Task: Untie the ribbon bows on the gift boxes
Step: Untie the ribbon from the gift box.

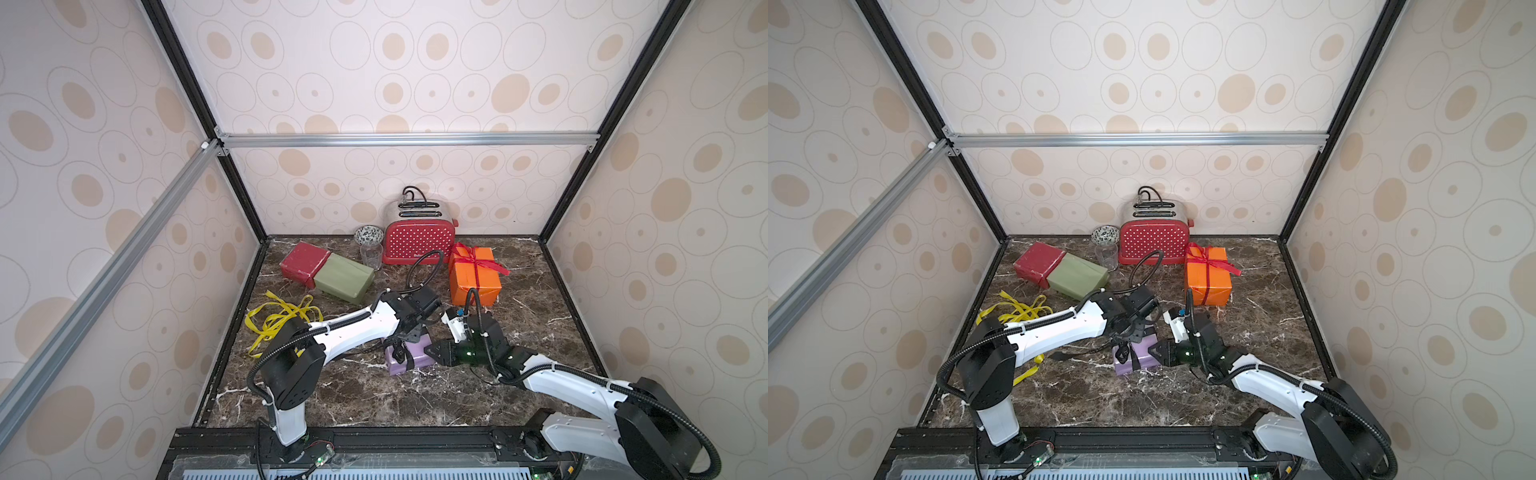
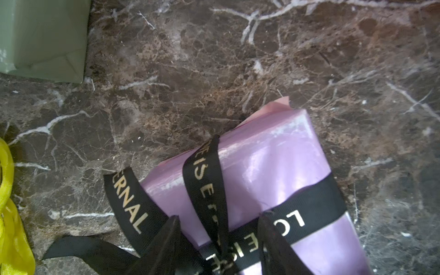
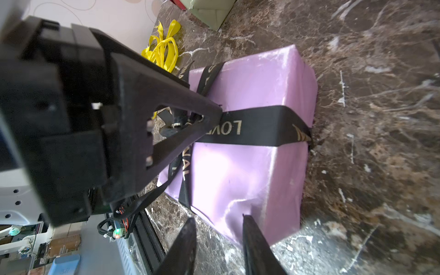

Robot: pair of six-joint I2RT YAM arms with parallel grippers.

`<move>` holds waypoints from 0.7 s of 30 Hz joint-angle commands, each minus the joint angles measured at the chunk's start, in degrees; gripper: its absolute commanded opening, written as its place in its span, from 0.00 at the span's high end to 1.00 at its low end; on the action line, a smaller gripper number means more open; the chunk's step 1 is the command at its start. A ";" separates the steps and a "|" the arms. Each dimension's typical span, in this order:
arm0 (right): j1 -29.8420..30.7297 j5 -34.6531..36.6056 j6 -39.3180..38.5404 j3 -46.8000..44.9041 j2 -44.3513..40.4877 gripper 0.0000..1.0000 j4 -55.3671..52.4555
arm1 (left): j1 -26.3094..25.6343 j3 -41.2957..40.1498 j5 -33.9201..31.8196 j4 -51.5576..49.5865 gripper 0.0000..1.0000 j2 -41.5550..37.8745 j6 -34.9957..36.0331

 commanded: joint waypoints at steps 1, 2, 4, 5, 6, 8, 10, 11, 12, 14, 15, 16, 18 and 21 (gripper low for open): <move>0.64 0.10 -0.64 0.26 0.69 0.65 0.55 | 0.11 -0.27 -1.77 -0.33 0.52 -0.10 -1.68; 0.73 0.28 -0.68 0.22 0.66 0.65 0.55 | 0.21 -0.51 -1.82 0.05 0.54 -0.10 -1.82; 0.72 0.56 -0.67 0.07 0.69 0.65 0.52 | 0.41 -1.13 -2.07 0.79 0.57 -0.34 -2.25; 0.84 0.73 -0.70 0.02 0.76 0.65 0.55 | 0.62 -1.64 -2.02 1.44 0.59 -0.64 -2.54; 0.78 0.83 -0.73 0.02 0.84 0.66 0.55 | 0.76 -2.20 -1.70 2.26 0.62 -1.01 -2.73; 0.86 0.89 -0.78 0.19 1.17 0.66 0.55 | 0.90 -3.05 -0.80 3.47 0.65 -1.16 -2.98; 1.17 1.07 -0.85 0.28 1.69 0.67 0.55 | 0.94 -3.04 -0.50 3.72 0.68 -0.99 -3.01; 1.24 1.08 -1.05 0.37 1.92 0.67 0.59 | 0.99 -3.00 -0.50 3.54 0.70 -0.86 -2.84; 1.55 1.19 -1.26 0.62 2.11 0.67 0.55 | 1.12 -3.05 -0.71 3.44 0.72 -0.96 -2.83; 2.61 1.97 -1.96 1.03 2.30 0.68 0.09 | 1.42 -3.53 -0.94 3.76 0.78 -1.58 -2.83; 3.43 2.74 -2.50 1.42 2.56 0.68 -0.45 | 1.60 -3.76 -0.94 4.00 0.79 -2.01 -2.83; 4.21 3.58 -2.93 1.77 2.71 0.67 -0.90 | 1.69 -3.70 -1.02 4.05 0.80 -2.16 -2.83; 5.51 5.54 -3.43 2.66 3.26 0.67 -1.89 | 1.70 -3.31 -1.26 3.68 0.82 -2.44 -2.49; 6.12 6.10 -2.95 3.27 4.41 0.66 -1.55 | 2.08 -2.75 -1.80 3.27 0.85 -2.80 -2.06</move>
